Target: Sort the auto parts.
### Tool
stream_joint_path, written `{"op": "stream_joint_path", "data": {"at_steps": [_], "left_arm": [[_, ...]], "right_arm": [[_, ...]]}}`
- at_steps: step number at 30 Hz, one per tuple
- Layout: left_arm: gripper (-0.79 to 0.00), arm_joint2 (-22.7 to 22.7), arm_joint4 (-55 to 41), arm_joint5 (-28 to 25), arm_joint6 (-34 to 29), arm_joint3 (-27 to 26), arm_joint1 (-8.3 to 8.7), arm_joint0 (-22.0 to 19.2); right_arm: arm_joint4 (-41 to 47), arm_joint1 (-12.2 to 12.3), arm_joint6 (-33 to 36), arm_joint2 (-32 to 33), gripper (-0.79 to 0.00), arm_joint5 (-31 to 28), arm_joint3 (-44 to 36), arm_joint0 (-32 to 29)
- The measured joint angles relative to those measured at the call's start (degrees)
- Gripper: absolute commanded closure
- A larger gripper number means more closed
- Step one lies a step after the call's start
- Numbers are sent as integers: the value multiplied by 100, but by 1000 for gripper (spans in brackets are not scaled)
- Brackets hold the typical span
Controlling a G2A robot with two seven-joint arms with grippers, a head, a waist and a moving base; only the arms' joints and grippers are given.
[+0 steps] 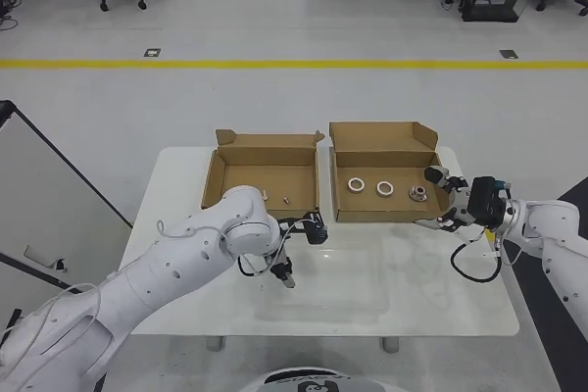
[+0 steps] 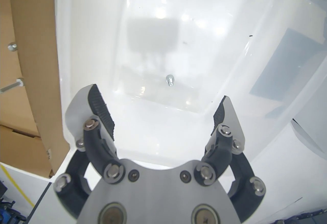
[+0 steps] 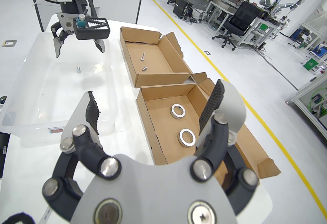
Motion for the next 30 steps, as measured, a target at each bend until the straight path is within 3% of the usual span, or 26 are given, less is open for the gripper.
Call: {"op": "stream_joint_path", "data": {"at_steps": [3, 5, 14, 30], "left_arm": [[-671, 259, -97, 15, -14, 58, -18, -157], [-600, 379, -117, 30, -29, 85, -37, -223], [-480, 692, 16, 170, -92, 178, -185, -281], [-379, 871, 104, 189, -124, 405, -352, -282]], "right_arm": [[0, 0, 0, 0, -785, 0, 0, 0], [0, 0, 0, 0, -785, 0, 0, 0], [0, 0, 0, 0, -785, 0, 0, 0], [0, 0, 0, 0, -785, 0, 0, 0]]}}
